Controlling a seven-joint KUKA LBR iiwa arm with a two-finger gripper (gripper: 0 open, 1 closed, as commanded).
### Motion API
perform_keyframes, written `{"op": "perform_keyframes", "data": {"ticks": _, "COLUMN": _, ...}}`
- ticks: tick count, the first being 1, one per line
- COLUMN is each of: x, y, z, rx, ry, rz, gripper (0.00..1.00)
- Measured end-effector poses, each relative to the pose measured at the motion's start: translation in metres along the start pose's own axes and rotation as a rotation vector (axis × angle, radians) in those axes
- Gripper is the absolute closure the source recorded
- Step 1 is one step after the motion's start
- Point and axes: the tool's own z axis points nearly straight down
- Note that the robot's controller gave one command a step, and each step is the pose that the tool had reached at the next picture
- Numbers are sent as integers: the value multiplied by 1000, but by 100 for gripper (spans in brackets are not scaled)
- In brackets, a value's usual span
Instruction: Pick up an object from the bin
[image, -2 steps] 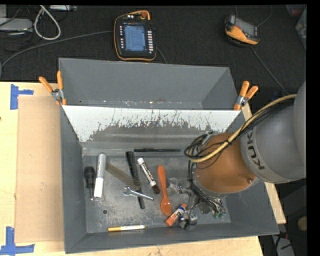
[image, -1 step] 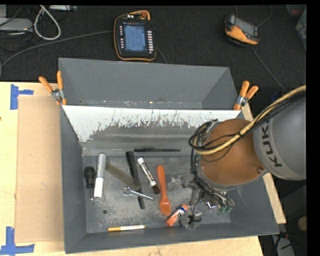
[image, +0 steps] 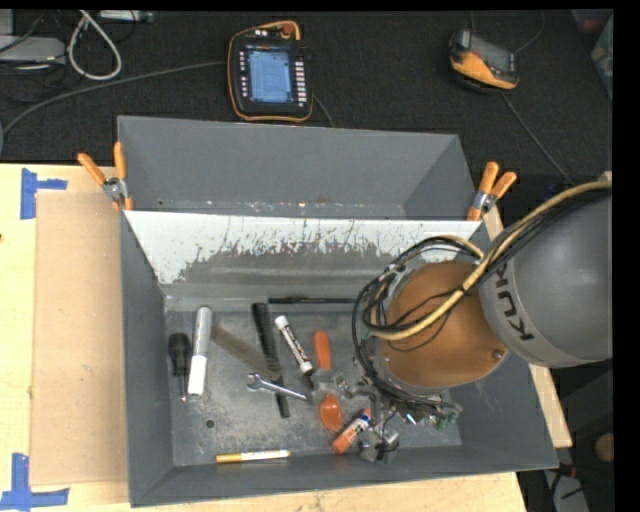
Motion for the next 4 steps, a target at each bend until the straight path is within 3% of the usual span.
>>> {"op": "perform_keyframes", "data": {"ticks": 1, "x": -5, "y": -6, "z": 27, "rx": 10, "ry": -15, "rz": -45, "gripper": 0}}
{"op": "perform_keyframes", "data": {"ticks": 2, "x": 14, "y": -21, "z": 29, "rx": 5, "ry": -8, "rz": -378, "gripper": 100}}
{"op": "perform_keyframes", "data": {"ticks": 4, "x": 17, "y": -18, "z": 12, "rx": -5, "ry": 2, "rz": -377, "gripper": 100}}
